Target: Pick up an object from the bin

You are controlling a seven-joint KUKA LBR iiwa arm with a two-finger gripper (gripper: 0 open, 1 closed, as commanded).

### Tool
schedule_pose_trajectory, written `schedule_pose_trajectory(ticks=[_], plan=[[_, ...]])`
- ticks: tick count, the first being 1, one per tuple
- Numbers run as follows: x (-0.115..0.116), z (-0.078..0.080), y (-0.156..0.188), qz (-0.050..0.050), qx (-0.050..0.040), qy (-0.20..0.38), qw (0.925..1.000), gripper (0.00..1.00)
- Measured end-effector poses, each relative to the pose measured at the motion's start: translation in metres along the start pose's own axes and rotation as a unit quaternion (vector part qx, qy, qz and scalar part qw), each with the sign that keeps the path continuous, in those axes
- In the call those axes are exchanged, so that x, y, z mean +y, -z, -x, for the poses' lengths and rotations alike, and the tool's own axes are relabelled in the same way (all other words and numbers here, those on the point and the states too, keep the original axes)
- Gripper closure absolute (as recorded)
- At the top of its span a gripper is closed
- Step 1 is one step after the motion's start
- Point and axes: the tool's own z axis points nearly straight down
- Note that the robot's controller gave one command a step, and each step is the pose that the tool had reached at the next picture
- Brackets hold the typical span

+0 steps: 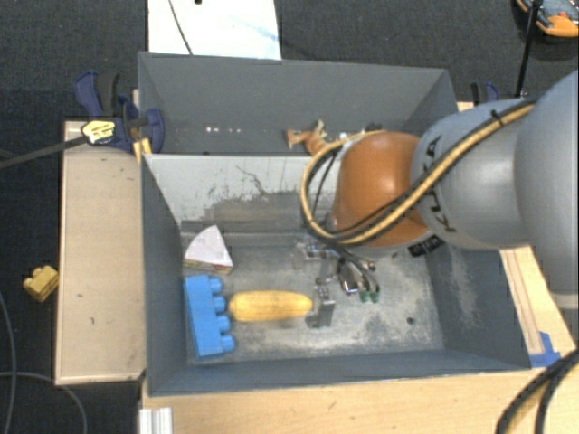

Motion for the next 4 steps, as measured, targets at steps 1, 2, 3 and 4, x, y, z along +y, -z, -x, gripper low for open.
schedule_pose_trajectory(ticks=[1, 2, 3, 4], plan=[[0.029, -0.003, -0.03, -0.002, -0.0005, 0.017, 0.9998, 0.0], [0.037, -0.025, -0.048, -0.001, -0.0002, 0.046, 0.9989, 1.0], [0.037, -0.025, -0.048, -0.001, -0.0002, 0.046, 0.9989, 1.0], [0.044, -0.003, 0.078, -0.001, -0.0006, 0.057, 0.9984, 1.0]])
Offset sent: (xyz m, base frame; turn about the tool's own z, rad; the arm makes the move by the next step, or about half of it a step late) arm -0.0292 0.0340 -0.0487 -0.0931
